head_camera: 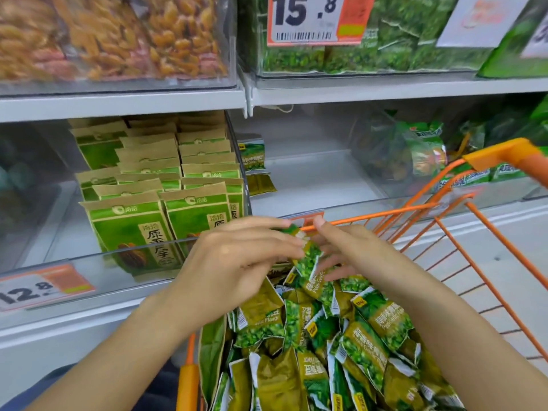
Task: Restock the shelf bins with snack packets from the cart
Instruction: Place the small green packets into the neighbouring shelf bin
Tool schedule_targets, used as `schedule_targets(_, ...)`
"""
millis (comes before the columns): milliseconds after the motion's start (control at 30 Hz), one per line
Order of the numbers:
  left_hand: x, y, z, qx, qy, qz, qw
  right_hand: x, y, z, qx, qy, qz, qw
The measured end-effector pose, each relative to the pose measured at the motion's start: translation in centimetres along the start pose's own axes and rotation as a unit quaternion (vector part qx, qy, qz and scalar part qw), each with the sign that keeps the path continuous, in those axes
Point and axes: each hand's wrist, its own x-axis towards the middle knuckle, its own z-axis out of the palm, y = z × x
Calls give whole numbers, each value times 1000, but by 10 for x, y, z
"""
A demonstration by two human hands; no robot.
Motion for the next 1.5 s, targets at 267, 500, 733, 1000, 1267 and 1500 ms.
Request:
schedule_targets(267, 13, 11, -2, -291, 96, -261, 915, 2, 6, -4, 170, -39, -35, 984)
schedule_targets(500, 18, 7, -9, -37, 67, -245, 966, 5, -22, -5, 45, -82, -104, 990)
schedule_targets(733, 14, -41, -32, 283, 68, -190, 938, 124, -50, -31, -301, 44, -170, 937)
schedule_targets(1000, 8, -46, -34, 303, 17, -185, 935, 197, -28, 1, -414, -137, -117, 892)
schedule_targets(1267, 10, -49, -33, 317, 16, -174, 932, 202, -15, -2, -355, -137, -153, 912)
schedule_targets(1500, 13, -49, -33, 319, 23, -176, 931, 210, -22, -4, -295, -138, -120, 938)
